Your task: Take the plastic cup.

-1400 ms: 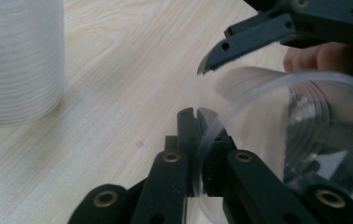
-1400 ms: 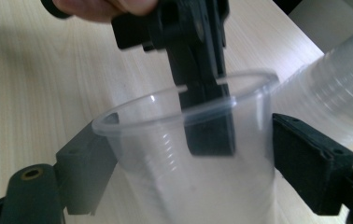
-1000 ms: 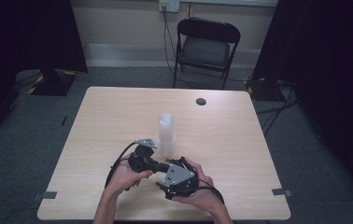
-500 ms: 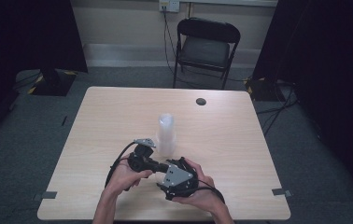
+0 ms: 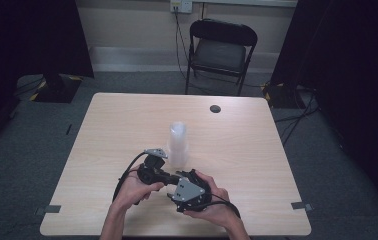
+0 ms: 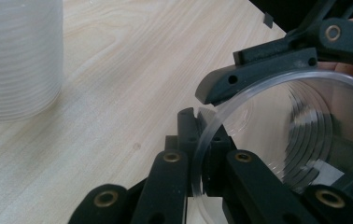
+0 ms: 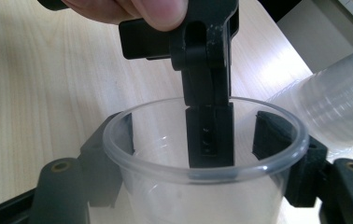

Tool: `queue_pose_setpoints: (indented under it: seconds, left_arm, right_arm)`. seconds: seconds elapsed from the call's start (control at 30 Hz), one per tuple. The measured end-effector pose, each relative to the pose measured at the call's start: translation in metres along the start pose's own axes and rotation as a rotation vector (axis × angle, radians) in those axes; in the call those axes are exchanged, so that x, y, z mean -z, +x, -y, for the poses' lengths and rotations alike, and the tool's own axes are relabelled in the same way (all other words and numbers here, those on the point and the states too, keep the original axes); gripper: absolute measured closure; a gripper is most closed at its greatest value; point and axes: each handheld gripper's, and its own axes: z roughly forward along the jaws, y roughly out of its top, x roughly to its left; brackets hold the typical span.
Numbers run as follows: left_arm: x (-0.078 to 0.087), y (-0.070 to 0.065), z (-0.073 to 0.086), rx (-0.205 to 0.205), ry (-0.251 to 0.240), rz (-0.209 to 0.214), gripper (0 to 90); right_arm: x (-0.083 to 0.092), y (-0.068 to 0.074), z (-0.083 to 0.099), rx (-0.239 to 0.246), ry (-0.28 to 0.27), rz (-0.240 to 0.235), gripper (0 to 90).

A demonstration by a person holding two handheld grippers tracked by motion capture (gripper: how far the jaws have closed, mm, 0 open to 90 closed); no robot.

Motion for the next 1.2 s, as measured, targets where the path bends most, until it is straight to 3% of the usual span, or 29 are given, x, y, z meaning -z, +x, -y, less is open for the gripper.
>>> queue_pose_setpoints:
  seconds: [0.47,1.2]
  left_arm:
    - [0.008,-0.003,0.000,0.004,-0.055,-0.010,84.5]
    - [0.019,-0.005,0.008,0.014,-0.171,-0.002,76.2]
  right_arm:
    - [0.003,-0.003,-0.002,-0.012,-0.027,0.019,30.1]
    - [0.005,-0.011,0.002,-0.094,-0.049,0.050,31.0]
